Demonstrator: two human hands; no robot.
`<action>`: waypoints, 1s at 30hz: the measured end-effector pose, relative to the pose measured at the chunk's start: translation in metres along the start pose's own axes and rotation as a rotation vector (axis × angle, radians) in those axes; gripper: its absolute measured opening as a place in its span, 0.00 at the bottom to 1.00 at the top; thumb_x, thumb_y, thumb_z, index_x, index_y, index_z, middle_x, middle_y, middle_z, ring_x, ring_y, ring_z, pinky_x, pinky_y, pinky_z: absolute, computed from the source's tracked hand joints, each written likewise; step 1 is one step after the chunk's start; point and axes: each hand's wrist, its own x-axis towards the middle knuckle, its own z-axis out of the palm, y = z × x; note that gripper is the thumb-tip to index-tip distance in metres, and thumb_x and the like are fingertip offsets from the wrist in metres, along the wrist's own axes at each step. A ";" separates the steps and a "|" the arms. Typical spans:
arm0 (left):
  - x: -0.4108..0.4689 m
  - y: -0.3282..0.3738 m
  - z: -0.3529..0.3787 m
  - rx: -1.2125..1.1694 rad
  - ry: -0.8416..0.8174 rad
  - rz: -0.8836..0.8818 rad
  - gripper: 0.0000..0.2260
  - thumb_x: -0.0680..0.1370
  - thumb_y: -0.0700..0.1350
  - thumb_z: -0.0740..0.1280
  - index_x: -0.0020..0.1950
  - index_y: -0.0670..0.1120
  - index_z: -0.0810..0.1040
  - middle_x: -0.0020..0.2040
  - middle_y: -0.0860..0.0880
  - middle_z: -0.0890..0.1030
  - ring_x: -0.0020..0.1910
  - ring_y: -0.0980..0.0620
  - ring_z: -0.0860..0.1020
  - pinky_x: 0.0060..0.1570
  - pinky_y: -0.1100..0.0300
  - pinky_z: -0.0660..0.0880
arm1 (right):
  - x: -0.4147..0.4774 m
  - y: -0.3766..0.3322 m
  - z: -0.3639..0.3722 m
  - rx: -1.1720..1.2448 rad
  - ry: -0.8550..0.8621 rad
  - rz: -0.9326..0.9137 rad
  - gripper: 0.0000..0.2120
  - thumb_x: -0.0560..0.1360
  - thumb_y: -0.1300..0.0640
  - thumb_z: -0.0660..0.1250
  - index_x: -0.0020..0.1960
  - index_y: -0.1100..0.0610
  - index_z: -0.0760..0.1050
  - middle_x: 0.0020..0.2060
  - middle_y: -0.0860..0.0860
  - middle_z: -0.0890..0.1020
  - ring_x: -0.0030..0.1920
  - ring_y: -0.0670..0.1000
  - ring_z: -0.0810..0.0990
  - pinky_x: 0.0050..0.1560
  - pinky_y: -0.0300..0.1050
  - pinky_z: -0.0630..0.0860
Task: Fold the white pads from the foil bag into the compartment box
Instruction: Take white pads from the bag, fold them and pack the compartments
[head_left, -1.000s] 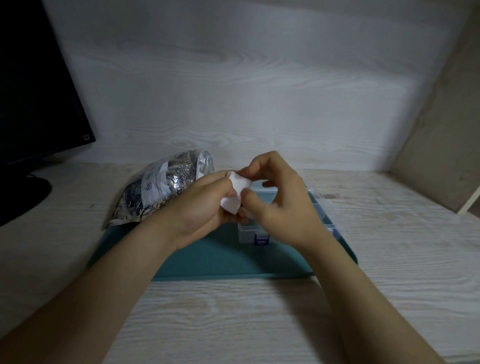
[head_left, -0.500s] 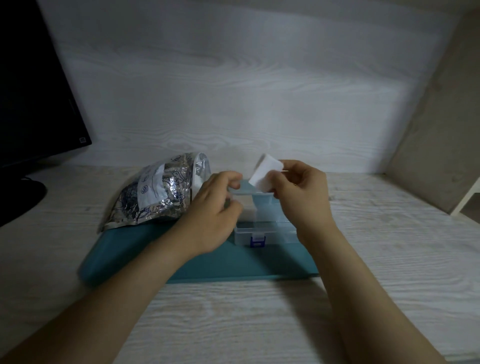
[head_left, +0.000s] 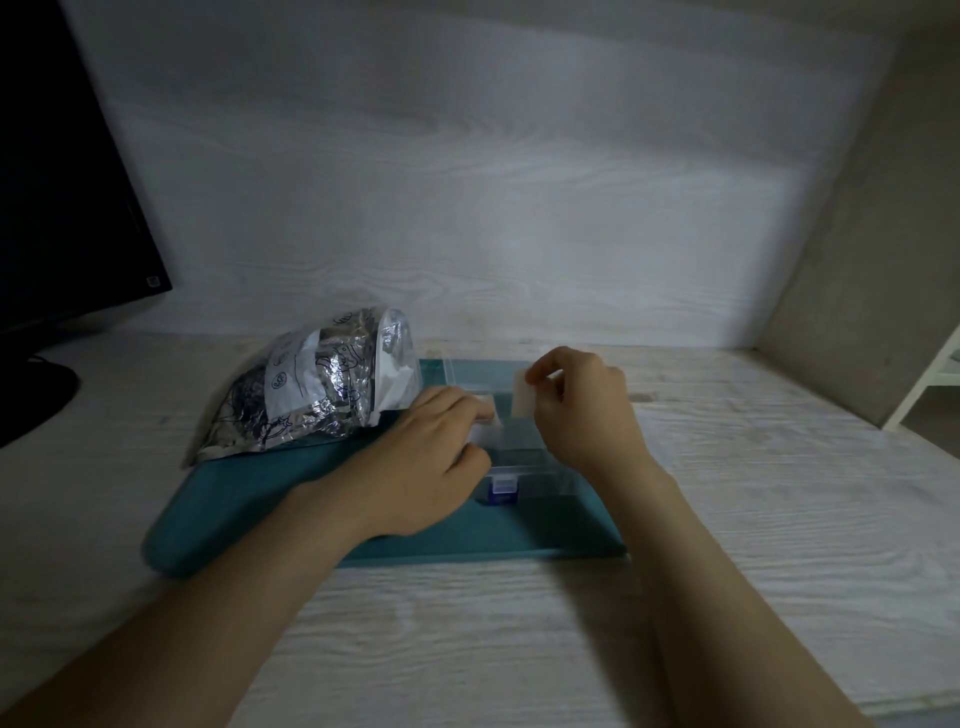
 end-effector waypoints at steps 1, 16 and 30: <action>0.000 0.000 -0.001 0.007 -0.003 0.007 0.25 0.80 0.53 0.51 0.75 0.46 0.70 0.68 0.56 0.71 0.69 0.62 0.61 0.73 0.64 0.60 | -0.001 -0.001 0.000 -0.018 -0.011 -0.011 0.10 0.81 0.63 0.63 0.57 0.55 0.81 0.48 0.56 0.84 0.41 0.54 0.81 0.36 0.43 0.77; -0.001 0.002 -0.003 0.080 0.042 0.054 0.12 0.81 0.50 0.59 0.64 0.49 0.72 0.59 0.56 0.69 0.60 0.59 0.64 0.61 0.64 0.64 | 0.011 -0.002 0.006 -0.062 -0.115 0.063 0.09 0.76 0.64 0.71 0.50 0.53 0.87 0.50 0.57 0.84 0.45 0.55 0.83 0.42 0.43 0.80; -0.003 0.001 -0.005 0.146 0.107 0.120 0.23 0.77 0.58 0.51 0.62 0.49 0.75 0.58 0.57 0.72 0.60 0.60 0.66 0.62 0.63 0.68 | 0.001 -0.003 0.004 -0.093 -0.237 -0.012 0.22 0.79 0.56 0.63 0.28 0.57 0.66 0.25 0.51 0.72 0.27 0.51 0.69 0.31 0.45 0.67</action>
